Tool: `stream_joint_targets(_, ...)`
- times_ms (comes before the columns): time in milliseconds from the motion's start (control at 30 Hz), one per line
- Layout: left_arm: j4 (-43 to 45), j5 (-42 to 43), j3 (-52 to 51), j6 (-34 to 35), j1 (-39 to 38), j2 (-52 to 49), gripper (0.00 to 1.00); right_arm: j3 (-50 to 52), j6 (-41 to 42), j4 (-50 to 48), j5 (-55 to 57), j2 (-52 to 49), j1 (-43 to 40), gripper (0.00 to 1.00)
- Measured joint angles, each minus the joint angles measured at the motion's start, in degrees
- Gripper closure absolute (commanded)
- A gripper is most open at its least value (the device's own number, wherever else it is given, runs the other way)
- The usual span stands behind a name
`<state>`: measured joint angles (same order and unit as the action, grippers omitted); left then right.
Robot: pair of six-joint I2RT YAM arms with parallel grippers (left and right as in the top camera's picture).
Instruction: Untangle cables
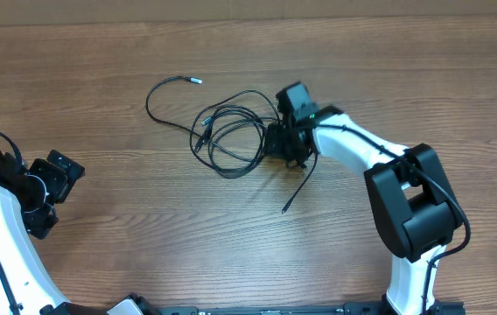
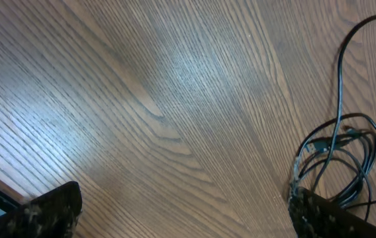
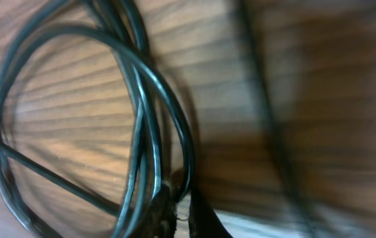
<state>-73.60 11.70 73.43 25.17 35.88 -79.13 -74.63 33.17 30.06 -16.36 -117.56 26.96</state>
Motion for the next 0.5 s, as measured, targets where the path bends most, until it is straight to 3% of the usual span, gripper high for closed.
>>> stream_joint_targets(300,0.0,0.0,0.0,0.0,0.0,0.0,0.0,2.1,4.1,-3.4,-7.4,0.2,8.9,0.88)
stream_joint_targets(367,0.0,0.0,0.0,0.0,0.0,0.0,0.0,2.1,4.3,-4.1,-7.7,0.2,12.0,0.96)
stream_joint_targets(500,0.0,0.0,0.0,0.0,0.0,0.0,0.0,2.1,4.5,-4.8,-7.7,0.2,16.8,0.96)
